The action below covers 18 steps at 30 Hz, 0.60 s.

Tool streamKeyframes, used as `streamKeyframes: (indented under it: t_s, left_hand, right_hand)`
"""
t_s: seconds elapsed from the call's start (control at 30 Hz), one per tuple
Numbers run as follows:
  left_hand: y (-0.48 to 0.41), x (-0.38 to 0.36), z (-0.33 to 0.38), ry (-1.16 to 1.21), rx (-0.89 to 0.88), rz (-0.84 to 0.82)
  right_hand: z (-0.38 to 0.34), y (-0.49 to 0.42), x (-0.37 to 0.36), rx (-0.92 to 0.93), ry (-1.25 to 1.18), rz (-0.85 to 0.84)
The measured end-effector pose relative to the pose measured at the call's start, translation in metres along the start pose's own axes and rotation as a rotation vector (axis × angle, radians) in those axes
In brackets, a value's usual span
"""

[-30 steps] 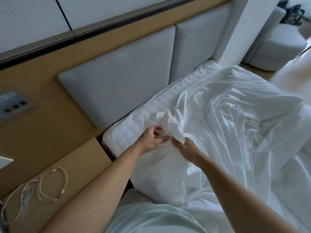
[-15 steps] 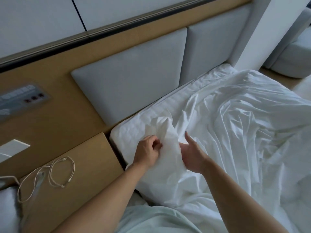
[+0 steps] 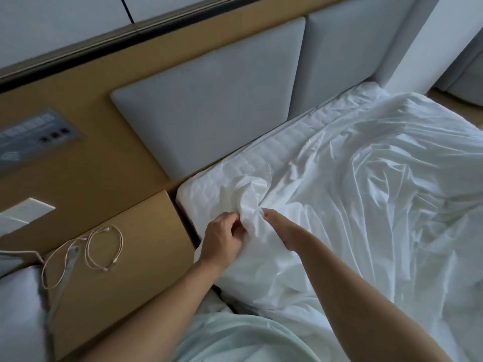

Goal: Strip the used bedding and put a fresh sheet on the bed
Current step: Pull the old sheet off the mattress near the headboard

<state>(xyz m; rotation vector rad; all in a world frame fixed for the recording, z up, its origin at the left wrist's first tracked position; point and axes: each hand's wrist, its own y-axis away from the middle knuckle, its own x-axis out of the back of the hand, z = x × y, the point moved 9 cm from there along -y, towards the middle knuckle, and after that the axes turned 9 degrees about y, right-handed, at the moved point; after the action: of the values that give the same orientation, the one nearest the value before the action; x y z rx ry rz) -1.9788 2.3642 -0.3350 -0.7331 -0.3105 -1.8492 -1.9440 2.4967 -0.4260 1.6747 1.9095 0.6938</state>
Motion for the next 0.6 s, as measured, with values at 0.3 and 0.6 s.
streamKeyframes:
  t_s: [0.3,0.6]
  left_hand:
    - [0.031,-0.049,0.034,0.164,-0.011,-0.402]
    - [0.009,-0.009,-0.034,0.566,0.603,0.100]
  right_hand:
    - [-0.026,-0.014,0.036,0.194,-0.066,0.419]
    - [-0.029,0.002,0.022,0.272,-0.063,0.305]
